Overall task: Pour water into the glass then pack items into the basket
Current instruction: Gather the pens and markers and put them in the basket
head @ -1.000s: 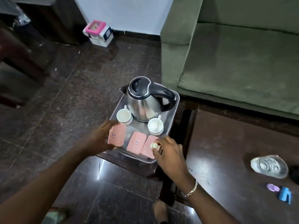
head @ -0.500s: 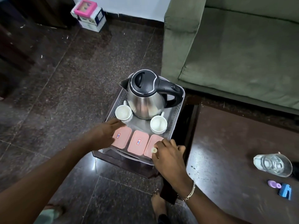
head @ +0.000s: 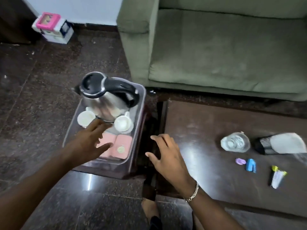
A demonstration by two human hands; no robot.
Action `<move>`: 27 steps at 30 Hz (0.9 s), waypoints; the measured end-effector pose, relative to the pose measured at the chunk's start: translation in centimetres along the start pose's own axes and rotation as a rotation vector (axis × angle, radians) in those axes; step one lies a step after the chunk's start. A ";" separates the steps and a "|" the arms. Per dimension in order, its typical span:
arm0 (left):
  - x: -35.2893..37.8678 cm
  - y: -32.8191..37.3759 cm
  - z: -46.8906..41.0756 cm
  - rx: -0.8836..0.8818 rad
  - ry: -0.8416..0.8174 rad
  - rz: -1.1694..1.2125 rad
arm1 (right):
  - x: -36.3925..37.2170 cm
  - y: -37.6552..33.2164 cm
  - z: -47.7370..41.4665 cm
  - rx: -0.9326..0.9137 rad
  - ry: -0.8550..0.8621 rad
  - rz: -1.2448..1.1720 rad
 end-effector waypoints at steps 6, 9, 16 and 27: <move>6.5 12.8 -6.5 0.175 -0.033 0.141 | -7.2 9.2 6.4 0.124 0.106 -0.006; 11.4 19.5 -9.1 0.215 -0.082 0.176 | -10.1 14.6 10.1 0.204 0.168 -0.020; 22.2 32.6 -12.4 0.226 -0.203 0.303 | -14.3 26.4 17.2 0.371 0.293 0.018; 35.1 44.9 -15.6 -0.031 -0.261 0.043 | -14.8 38.3 22.1 0.833 0.282 0.006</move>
Point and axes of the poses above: each hand's wrist, its own z-axis away from the middle knuckle, its own x-axis out of the palm, y = z × x, the point moved 1 cm from there along -z, towards the middle knuckle, and after that the axes turned 2 degrees about -y, right-handed, at the moved point
